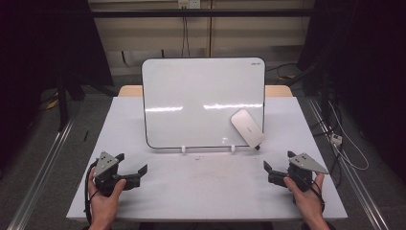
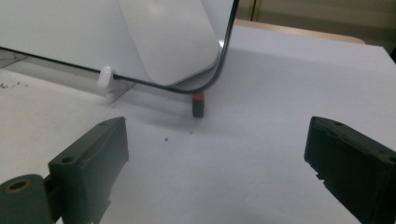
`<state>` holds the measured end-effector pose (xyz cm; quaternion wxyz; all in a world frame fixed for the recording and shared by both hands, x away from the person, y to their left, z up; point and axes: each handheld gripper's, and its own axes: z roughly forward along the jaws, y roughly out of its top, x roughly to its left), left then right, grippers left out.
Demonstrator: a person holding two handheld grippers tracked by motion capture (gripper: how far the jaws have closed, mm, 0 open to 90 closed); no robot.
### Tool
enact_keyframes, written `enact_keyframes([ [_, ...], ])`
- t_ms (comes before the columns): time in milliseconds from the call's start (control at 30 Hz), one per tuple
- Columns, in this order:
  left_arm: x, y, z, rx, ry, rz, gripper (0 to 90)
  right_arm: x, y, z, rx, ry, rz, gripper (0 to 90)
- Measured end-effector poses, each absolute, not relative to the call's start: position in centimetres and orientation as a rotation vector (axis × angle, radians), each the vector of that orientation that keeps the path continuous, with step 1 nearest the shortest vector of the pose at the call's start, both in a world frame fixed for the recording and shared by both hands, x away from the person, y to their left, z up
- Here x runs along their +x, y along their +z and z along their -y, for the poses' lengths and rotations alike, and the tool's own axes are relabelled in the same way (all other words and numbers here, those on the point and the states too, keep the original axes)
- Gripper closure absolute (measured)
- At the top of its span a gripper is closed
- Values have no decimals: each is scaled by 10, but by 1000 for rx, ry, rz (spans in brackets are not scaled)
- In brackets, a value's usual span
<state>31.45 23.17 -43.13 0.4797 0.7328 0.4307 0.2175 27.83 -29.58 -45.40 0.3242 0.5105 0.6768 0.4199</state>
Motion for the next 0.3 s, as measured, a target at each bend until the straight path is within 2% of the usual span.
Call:
enact_keyframes([
  [300,318,-431,-238,1785,532,-1064,45,281,-455,294,1335,1092,-1770,62],
])
